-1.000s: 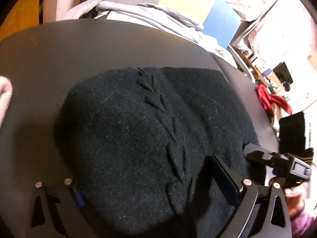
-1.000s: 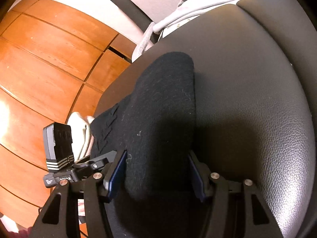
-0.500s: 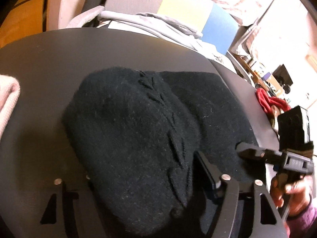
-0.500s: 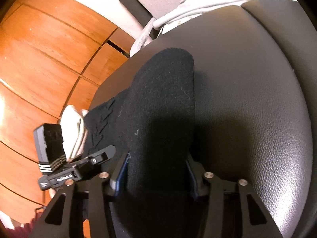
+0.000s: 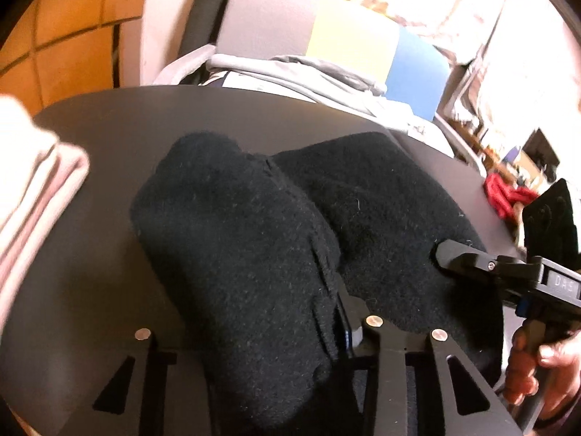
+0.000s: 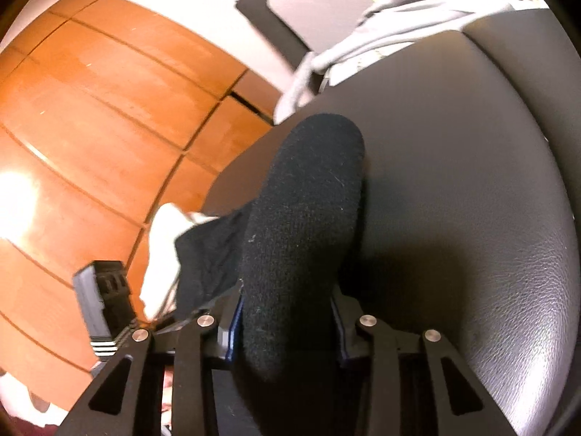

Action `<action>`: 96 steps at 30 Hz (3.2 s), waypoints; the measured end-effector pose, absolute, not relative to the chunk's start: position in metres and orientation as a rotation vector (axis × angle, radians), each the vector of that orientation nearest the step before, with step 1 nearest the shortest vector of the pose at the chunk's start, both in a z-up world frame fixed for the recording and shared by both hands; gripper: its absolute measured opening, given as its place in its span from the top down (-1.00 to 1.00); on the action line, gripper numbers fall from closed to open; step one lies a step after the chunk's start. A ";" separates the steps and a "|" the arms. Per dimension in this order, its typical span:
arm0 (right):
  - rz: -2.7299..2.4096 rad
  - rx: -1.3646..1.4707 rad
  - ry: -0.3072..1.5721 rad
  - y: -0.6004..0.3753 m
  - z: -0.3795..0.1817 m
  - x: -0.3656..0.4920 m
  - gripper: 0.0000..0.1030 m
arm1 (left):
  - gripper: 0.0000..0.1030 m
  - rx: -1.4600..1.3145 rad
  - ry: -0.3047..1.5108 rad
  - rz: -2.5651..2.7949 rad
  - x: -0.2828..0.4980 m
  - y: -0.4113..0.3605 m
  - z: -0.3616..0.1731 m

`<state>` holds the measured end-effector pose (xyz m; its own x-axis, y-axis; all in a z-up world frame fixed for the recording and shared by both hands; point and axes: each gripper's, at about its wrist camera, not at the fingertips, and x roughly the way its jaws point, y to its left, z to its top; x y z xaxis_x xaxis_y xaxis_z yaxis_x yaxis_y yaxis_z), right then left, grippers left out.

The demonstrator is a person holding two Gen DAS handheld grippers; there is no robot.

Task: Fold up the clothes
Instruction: 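Grasp the folded black sweater with both grippers and carry it toward the pink stack, then lower the black sweater onto the pink and cream stack and open both grippers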

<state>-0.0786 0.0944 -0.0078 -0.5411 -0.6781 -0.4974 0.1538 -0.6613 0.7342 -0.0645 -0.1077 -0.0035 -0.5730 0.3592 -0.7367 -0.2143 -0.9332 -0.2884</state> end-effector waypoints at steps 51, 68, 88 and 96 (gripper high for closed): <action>-1.881 0.629 0.276 -0.364 0.171 -0.271 0.07 | -0.38 -0.805 -0.573 3.550 -0.010 -0.425 0.111; -1.987 0.970 0.260 -0.431 0.088 -0.347 0.24 | -0.68 -1.361 -0.474 3.449 -0.147 -0.487 0.030; -2.246 0.648 0.191 -0.242 0.095 -0.181 -0.60 | -1.00 -1.054 -0.716 3.766 0.012 -0.362 0.058; -2.291 0.776 0.290 -0.198 0.018 -0.137 -0.61 | -1.00 -1.429 -0.871 3.611 0.029 -0.294 -0.015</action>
